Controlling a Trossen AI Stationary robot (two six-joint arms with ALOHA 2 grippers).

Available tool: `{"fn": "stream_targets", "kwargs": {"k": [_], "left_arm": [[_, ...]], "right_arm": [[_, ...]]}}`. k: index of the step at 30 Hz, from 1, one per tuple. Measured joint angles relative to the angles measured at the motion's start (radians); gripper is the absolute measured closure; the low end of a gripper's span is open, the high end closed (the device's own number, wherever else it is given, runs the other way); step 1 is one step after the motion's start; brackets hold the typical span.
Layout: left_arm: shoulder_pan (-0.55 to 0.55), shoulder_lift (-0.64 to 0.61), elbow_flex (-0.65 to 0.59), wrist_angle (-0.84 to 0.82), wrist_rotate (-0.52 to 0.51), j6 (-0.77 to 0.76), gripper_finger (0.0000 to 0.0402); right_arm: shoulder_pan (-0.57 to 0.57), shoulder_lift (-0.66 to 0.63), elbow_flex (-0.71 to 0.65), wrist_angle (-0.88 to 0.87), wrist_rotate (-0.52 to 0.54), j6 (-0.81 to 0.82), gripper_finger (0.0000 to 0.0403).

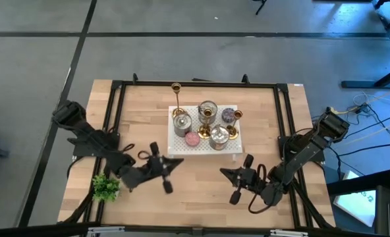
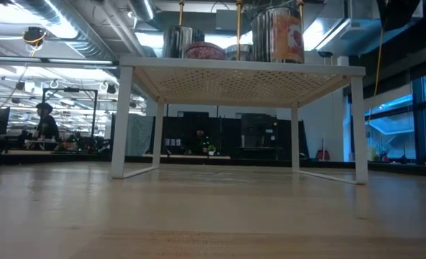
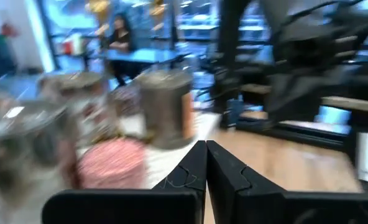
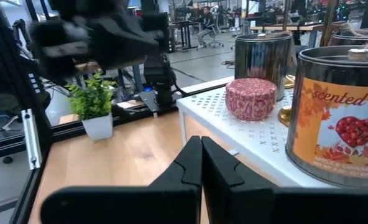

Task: Pick & Place candle stick holders
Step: Return to Home Position

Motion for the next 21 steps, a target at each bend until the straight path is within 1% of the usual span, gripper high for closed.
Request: {"fn": "stream_targets", "kwargs": {"k": [3,5,7,10,13,15,17,19,21], "left_arm": [[-0.058,0.0,0.048,0.015,0.011,0.084,0.04],[-0.092,-0.001,0.065,0.016,0.013,0.115,0.04],[-0.12,0.0,0.076,0.015,0.013,0.146,0.04],[-0.149,0.0,0.079,0.015,0.013,0.158,0.0399],[-0.166,0.0,0.079,0.014,0.013,0.158,0.04],[-0.171,0.0,0.079,0.013,0.013,0.157,0.04],[-0.178,0.0,0.079,0.014,0.01,0.158,0.0399],[-0.182,0.0,0.079,0.013,0.009,0.155,0.0399],[-0.183,0.0,0.079,0.01,0.009,0.141,0.04]], "right_arm": [[0.006,0.0,0.0,0.01,-0.005,-0.02,0.0403],[0.007,0.0,0.0,0.035,-0.048,-0.055,0.0403],[0.007,0.0,0.0,0.073,-0.138,-0.12,0.0403],[0.006,-0.004,0.0,0.116,-0.305,-0.219,0.0403],[0.014,-0.033,0.0,0.104,-0.415,-0.28,0.0403],[0.031,-0.068,0.0,0.085,-0.44,-0.306,0.0403],[0.059,-0.108,0.0,0.053,-0.444,-0.315,0.0403],[0.093,-0.155,0.0,-0.002,-0.427,-0.325,0.0403],[0.126,-0.197,0.0,-0.046,-0.381,-0.326,0.0403]]}}
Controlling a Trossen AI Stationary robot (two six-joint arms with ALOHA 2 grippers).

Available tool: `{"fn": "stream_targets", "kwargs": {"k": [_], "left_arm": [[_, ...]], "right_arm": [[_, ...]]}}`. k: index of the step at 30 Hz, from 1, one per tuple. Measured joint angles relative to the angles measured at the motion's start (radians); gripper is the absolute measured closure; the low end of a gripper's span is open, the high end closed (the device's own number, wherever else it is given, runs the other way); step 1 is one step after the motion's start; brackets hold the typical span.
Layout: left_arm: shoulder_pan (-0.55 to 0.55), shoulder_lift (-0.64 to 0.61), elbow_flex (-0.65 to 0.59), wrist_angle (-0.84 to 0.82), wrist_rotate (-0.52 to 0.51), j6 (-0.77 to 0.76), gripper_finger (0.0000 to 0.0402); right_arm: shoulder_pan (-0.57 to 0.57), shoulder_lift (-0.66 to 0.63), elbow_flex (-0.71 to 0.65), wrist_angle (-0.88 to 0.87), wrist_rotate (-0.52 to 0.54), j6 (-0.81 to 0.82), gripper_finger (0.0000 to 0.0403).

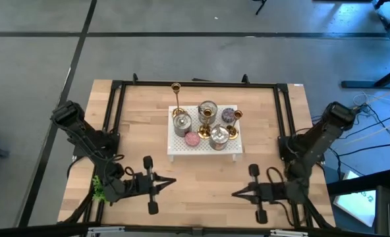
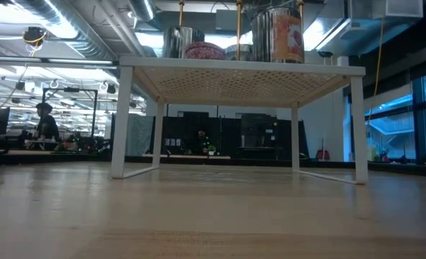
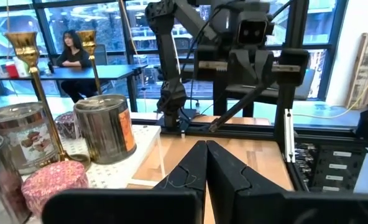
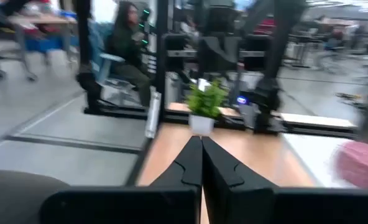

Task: Pick & Place candle stick holders
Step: Return to Home Position

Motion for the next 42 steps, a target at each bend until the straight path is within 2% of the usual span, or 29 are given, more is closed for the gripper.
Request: {"fn": "stream_targets", "kwargs": {"k": [6,10,15,21,27,34,39,42], "left_arm": [[-0.004,0.0,0.0,-0.017,-0.005,-0.039,0.04],[-0.004,0.0,0.0,-0.032,-0.005,-0.068,0.0399],[-0.007,0.0,0.0,-0.07,-0.006,-0.128,0.04],[-0.01,0.001,-0.001,-0.1,-0.016,-0.165,0.04],[-0.01,0.001,-0.001,-0.101,-0.023,-0.171,0.04],[-0.009,0.001,-0.001,-0.101,-0.033,-0.185,0.04],[-0.002,0.001,-0.001,-0.1,-0.034,-0.186,0.0399],[-0.001,0.001,-0.001,-0.1,-0.035,-0.186,0.04]], "right_arm": [[0.071,-0.038,0.0,-0.211,0.214,0.016,0.0403],[0.038,-0.067,0.0,-0.404,0.22,0.086,0.0403],[-0.018,-0.135,-0.007,-0.554,0.156,0.146,0.0403],[-0.023,-0.255,-0.091,-0.544,0.122,0.067,0.0403],[-0.024,-0.46,-0.249,-0.504,0.106,0.037,0.0403],[-0.024,-0.692,-0.413,-0.314,-0.025,-0.139,0.0403],[-0.031,-0.827,-0.471,-0.3,-0.088,-0.221,0.0403],[-0.062,-0.898,-0.506,-0.3,-0.172,-0.237,0.0403]]}}
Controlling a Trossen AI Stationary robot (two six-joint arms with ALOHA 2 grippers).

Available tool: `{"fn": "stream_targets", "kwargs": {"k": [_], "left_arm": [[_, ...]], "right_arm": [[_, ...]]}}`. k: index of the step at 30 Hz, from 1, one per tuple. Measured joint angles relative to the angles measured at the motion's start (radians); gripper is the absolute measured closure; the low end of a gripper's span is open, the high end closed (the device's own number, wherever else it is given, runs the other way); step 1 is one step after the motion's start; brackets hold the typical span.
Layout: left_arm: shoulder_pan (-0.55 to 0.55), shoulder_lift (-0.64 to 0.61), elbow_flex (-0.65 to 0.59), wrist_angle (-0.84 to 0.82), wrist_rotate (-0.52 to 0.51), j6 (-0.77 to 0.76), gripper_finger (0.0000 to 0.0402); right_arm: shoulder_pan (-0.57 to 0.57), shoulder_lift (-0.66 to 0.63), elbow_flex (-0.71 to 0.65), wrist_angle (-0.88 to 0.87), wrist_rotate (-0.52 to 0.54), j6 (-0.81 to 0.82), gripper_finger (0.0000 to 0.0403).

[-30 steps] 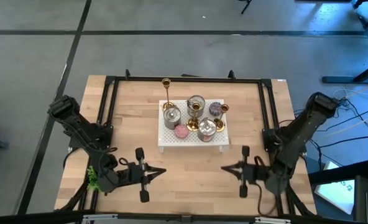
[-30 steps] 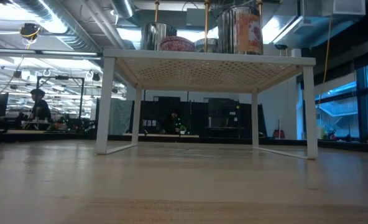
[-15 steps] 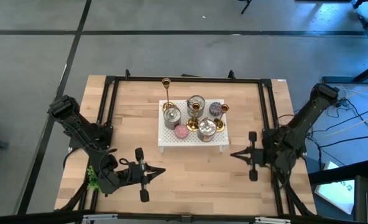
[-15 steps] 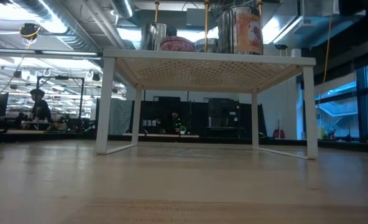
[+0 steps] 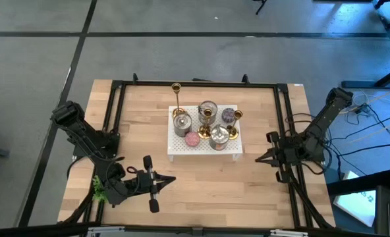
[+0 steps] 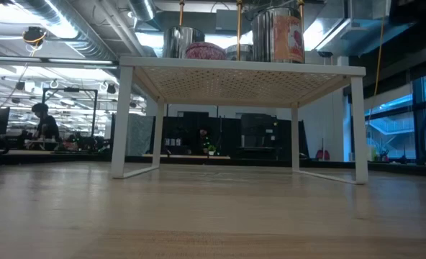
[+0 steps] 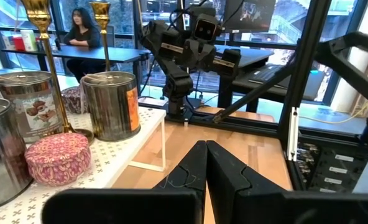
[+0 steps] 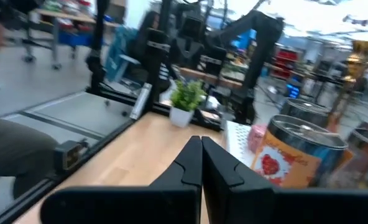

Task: Pick & Place candle stick holders
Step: Return to Home Position

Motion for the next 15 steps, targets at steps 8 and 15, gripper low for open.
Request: {"fn": "stream_targets", "kwargs": {"k": [8,15], "left_arm": [[-0.001,0.0,0.0,-0.002,-0.001,-0.009,0.04],[-0.001,0.006,-0.001,-0.003,-0.001,-0.009,0.04]], "right_arm": [[-0.124,-0.138,-0.125,0.013,-0.127,0.039,0.0403],[-0.221,-0.222,-0.166,0.025,-0.189,0.038,0.0403]]}}
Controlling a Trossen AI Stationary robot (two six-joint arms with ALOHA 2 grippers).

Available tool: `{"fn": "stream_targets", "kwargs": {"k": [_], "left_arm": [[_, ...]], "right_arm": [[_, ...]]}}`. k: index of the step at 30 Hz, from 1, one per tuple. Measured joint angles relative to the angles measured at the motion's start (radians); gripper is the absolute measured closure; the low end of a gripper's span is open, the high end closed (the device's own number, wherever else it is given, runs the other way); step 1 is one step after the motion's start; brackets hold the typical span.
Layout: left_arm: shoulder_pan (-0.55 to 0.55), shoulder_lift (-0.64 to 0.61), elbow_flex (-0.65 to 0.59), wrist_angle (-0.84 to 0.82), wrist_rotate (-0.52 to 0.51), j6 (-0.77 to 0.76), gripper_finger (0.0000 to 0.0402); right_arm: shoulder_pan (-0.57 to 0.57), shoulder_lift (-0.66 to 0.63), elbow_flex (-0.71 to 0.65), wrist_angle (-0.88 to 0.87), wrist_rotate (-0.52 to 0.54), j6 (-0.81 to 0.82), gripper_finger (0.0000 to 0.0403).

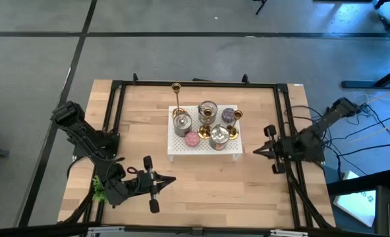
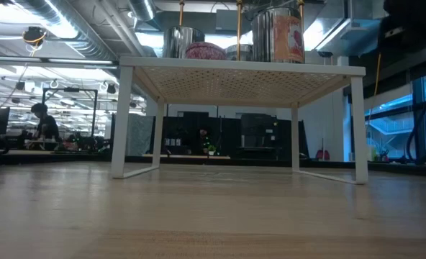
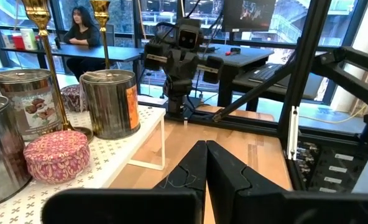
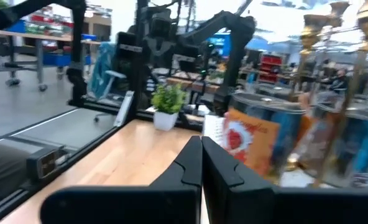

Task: Pick & Place candle stick holders
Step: Return to Home Position

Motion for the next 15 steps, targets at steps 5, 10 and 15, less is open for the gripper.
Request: {"fn": "stream_targets", "kwargs": {"k": [5,10,15], "left_arm": [[0.0,0.0,0.0,0.0,0.004,0.001,0.0399],[0.0,0.0,0.0,-0.002,0.006,0.002,0.0399],[0.0,0.0,0.0,-0.008,0.006,0.002,0.04]], "right_arm": [[-0.087,-0.034,-0.002,-0.009,-0.062,-0.02,0.0403],[-0.188,-0.045,-0.002,-0.035,-0.11,-0.013,0.0403],[-0.299,-0.047,-0.002,-0.056,-0.181,0.017,0.0403]]}}
